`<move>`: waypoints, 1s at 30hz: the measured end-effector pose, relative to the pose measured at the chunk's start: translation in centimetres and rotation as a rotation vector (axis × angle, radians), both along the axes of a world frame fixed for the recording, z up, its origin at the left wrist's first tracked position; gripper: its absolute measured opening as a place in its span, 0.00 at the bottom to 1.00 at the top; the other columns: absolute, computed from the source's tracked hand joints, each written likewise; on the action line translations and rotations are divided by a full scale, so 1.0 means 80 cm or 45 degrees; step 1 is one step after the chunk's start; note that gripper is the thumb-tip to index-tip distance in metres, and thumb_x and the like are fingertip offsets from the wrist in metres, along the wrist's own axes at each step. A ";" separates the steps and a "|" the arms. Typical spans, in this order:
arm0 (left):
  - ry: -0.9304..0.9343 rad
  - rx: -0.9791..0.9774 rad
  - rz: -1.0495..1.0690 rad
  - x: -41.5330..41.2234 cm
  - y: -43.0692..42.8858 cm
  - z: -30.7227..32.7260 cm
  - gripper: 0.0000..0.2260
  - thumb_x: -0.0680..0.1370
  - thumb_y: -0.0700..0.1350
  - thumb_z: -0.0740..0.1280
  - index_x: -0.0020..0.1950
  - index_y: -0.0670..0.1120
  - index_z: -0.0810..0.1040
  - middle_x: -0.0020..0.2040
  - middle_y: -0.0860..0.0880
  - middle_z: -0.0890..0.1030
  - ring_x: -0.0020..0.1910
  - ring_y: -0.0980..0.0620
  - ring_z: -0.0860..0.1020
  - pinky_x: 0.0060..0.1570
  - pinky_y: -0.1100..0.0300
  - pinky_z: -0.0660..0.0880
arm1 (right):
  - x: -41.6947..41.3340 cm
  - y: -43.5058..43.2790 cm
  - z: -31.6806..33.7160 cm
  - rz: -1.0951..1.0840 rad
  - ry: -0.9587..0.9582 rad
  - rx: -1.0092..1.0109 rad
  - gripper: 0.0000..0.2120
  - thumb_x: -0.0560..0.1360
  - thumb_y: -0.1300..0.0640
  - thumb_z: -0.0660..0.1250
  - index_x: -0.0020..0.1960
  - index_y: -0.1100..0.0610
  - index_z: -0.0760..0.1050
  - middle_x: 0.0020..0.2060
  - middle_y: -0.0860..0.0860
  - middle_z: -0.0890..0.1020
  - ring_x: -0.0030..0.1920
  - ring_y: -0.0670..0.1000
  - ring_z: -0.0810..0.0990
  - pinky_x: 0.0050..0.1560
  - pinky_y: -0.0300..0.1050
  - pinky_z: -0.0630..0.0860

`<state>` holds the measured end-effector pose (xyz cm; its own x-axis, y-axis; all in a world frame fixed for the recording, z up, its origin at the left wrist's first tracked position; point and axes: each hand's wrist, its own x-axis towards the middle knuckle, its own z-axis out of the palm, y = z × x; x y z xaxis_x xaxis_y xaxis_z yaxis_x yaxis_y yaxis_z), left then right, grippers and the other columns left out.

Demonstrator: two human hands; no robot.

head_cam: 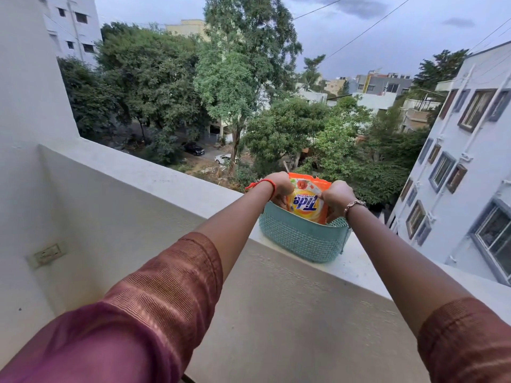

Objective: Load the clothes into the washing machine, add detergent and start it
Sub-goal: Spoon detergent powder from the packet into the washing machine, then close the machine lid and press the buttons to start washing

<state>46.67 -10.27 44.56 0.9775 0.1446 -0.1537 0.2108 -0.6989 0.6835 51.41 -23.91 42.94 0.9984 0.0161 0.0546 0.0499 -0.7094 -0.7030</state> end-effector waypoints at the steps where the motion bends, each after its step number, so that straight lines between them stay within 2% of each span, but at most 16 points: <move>1: -0.020 0.007 0.000 -0.004 0.000 0.003 0.14 0.78 0.31 0.50 0.37 0.34 0.71 0.32 0.39 0.75 0.17 0.53 0.75 0.32 0.57 0.79 | -0.006 0.000 0.003 0.001 0.006 -0.038 0.09 0.74 0.66 0.63 0.35 0.64 0.70 0.54 0.66 0.78 0.54 0.62 0.78 0.54 0.57 0.78; 2: -0.042 0.015 -0.003 -0.009 0.001 0.008 0.14 0.78 0.31 0.51 0.35 0.35 0.71 0.32 0.40 0.75 0.18 0.53 0.75 0.28 0.59 0.78 | -0.011 0.000 0.007 0.012 -0.001 -0.081 0.11 0.75 0.65 0.64 0.34 0.63 0.69 0.55 0.65 0.77 0.55 0.61 0.77 0.54 0.53 0.78; 4: -0.116 0.062 -0.007 -0.021 0.004 0.018 0.13 0.77 0.31 0.53 0.34 0.37 0.70 0.32 0.41 0.75 0.24 0.50 0.75 0.27 0.59 0.76 | -0.023 0.001 0.016 0.045 -0.027 -0.162 0.15 0.75 0.62 0.65 0.32 0.61 0.66 0.55 0.64 0.77 0.54 0.59 0.77 0.46 0.46 0.77; 6: -0.245 0.149 -0.006 -0.034 0.010 0.025 0.12 0.75 0.31 0.55 0.32 0.39 0.70 0.32 0.41 0.74 0.29 0.46 0.74 0.28 0.60 0.73 | -0.038 0.006 0.026 0.074 -0.065 -0.230 0.14 0.74 0.60 0.67 0.33 0.61 0.66 0.55 0.64 0.78 0.52 0.60 0.79 0.45 0.49 0.77; 8: -0.402 0.229 -0.002 -0.051 0.019 0.034 0.10 0.72 0.30 0.57 0.33 0.41 0.71 0.34 0.41 0.72 0.33 0.47 0.70 0.30 0.60 0.69 | -0.060 0.017 0.039 0.067 -0.125 -0.304 0.07 0.74 0.60 0.66 0.41 0.64 0.72 0.55 0.63 0.78 0.53 0.61 0.79 0.50 0.52 0.78; 9: -0.474 0.247 -0.003 -0.061 0.022 0.037 0.09 0.70 0.30 0.58 0.34 0.41 0.72 0.35 0.41 0.72 0.34 0.48 0.69 0.32 0.59 0.68 | -0.071 0.023 0.047 0.052 -0.173 -0.358 0.07 0.75 0.60 0.65 0.47 0.65 0.74 0.55 0.62 0.78 0.53 0.61 0.79 0.50 0.52 0.77; 12: -0.636 0.279 0.025 -0.102 0.035 0.046 0.10 0.69 0.30 0.59 0.39 0.36 0.80 0.35 0.39 0.77 0.33 0.46 0.72 0.34 0.59 0.71 | -0.117 0.047 0.068 0.056 -0.341 -0.496 0.10 0.76 0.63 0.61 0.55 0.65 0.73 0.56 0.61 0.77 0.56 0.62 0.77 0.51 0.51 0.74; 15: -0.778 0.350 0.082 -0.155 0.048 0.057 0.11 0.71 0.33 0.60 0.45 0.37 0.83 0.40 0.39 0.82 0.36 0.43 0.78 0.36 0.56 0.76 | -0.167 0.071 0.083 0.131 -0.492 -0.530 0.10 0.76 0.64 0.59 0.55 0.65 0.72 0.57 0.63 0.76 0.57 0.63 0.77 0.53 0.51 0.74; 18: -0.868 0.464 0.180 -0.226 0.063 0.056 0.11 0.73 0.37 0.61 0.49 0.40 0.82 0.45 0.41 0.83 0.44 0.42 0.80 0.43 0.52 0.78 | -0.230 0.095 0.082 0.227 -0.641 -0.483 0.08 0.76 0.63 0.59 0.52 0.66 0.73 0.53 0.64 0.78 0.54 0.65 0.77 0.50 0.53 0.74; 23: -0.925 0.586 0.304 -0.366 0.094 0.012 0.10 0.75 0.40 0.62 0.53 0.41 0.78 0.52 0.43 0.81 0.53 0.42 0.78 0.48 0.52 0.75 | -0.351 0.136 0.041 0.373 -0.838 -0.388 0.12 0.76 0.58 0.59 0.46 0.67 0.76 0.47 0.66 0.80 0.50 0.65 0.78 0.45 0.52 0.72; 27: -0.878 0.596 0.413 -0.488 0.117 -0.050 0.11 0.75 0.40 0.63 0.54 0.40 0.79 0.52 0.43 0.81 0.53 0.43 0.78 0.49 0.52 0.76 | -0.457 0.172 -0.018 0.547 -0.833 -0.303 0.13 0.76 0.58 0.58 0.44 0.65 0.77 0.44 0.64 0.82 0.46 0.64 0.79 0.43 0.51 0.71; 30: -0.774 0.632 0.482 -0.584 0.134 -0.095 0.11 0.75 0.39 0.63 0.56 0.41 0.78 0.53 0.43 0.81 0.54 0.44 0.78 0.52 0.53 0.74 | -0.540 0.198 -0.061 0.667 -0.791 -0.264 0.13 0.76 0.58 0.58 0.43 0.64 0.77 0.43 0.62 0.82 0.45 0.63 0.79 0.43 0.51 0.71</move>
<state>-0.06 0.43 36.96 0.7423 0.3881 0.5462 0.1864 -0.9026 0.3881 8.19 -8.05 38.06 0.6481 0.5397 0.5373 0.7443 -0.5984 -0.2966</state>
